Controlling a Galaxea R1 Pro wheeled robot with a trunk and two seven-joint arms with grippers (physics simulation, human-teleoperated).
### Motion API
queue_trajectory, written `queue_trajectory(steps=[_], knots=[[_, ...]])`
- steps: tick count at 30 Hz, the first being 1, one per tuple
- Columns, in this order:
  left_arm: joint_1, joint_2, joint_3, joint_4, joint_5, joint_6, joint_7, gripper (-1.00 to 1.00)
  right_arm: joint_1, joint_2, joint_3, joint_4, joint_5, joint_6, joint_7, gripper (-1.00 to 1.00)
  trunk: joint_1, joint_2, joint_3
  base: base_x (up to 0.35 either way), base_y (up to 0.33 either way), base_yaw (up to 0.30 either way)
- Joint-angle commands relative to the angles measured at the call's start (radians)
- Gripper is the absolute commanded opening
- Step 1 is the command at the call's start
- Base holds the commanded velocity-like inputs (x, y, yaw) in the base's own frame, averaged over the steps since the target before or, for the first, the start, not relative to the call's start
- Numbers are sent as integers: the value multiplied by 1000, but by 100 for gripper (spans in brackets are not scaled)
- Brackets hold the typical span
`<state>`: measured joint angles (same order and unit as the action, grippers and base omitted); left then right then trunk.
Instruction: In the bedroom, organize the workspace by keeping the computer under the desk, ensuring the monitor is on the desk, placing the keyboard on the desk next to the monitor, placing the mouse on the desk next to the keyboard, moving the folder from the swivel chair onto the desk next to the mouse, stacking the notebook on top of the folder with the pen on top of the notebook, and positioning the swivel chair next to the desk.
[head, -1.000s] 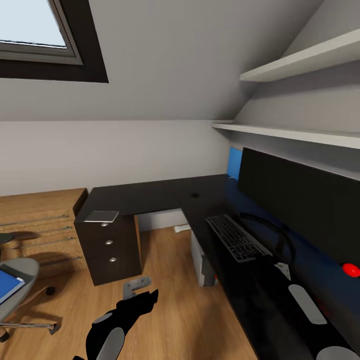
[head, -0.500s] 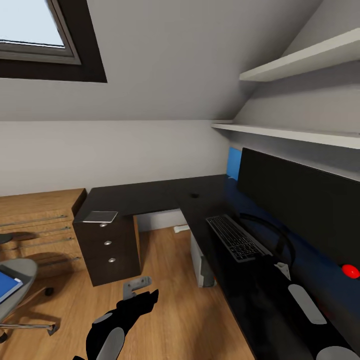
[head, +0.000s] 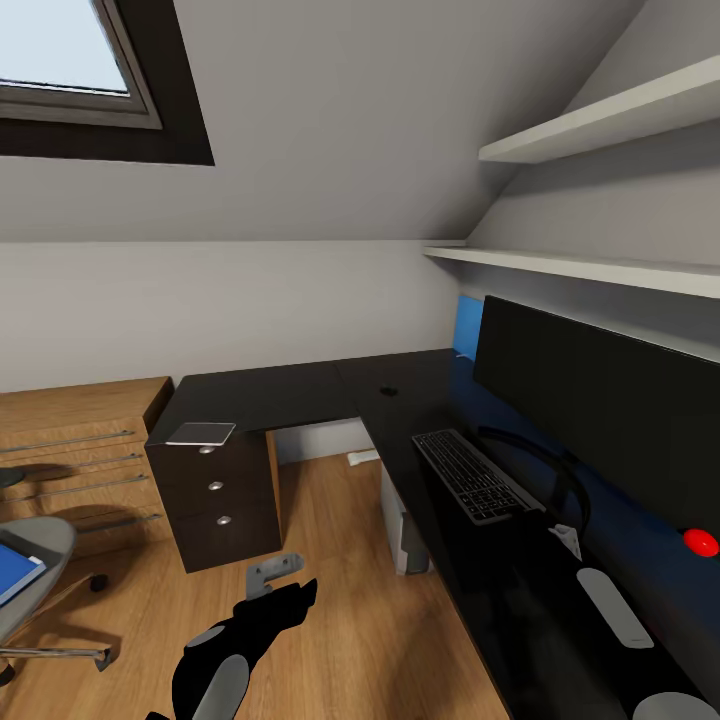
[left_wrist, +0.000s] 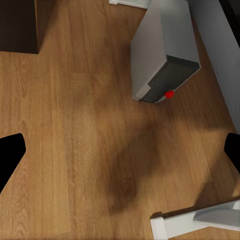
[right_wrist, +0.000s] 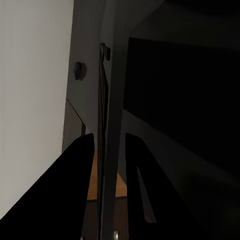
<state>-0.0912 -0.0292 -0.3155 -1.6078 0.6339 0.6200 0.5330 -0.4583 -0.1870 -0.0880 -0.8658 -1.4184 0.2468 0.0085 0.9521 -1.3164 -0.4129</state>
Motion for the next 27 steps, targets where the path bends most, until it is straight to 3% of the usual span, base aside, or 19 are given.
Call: queue_trajectory(steps=[1, 2, 3, 15, 27], knots=[[-1, 0, -1, -1, 10, 1, 10, 100, 0, 0, -3, 2, 6, 6, -64, -100, 0, -1, -1, 0, 0, 0], [-1, 0, -1, -1, 10, 1, 10, 100, 0, 0, -3, 2, 6, 6, -64, -100, 0, -1, -1, 0, 0, 0], [-1, 0, -1, -1, 10, 1, 10, 100, 0, 0, -3, 2, 6, 6, -64, 100, 0, -1, -1, 0, 0, 0], [-1, 0, -1, -1, 10, 1, 10, 100, 0, 0, -3, 1, 7, 6, -62, 100, 0, -1, -1, 0, -3, 0], [-1, 0, -2, -1, 10, 1, 12, 100, 0, 1, -3, 2, 7, 5, -61, 100, 0, -1, -1, 0, -93, 0]])
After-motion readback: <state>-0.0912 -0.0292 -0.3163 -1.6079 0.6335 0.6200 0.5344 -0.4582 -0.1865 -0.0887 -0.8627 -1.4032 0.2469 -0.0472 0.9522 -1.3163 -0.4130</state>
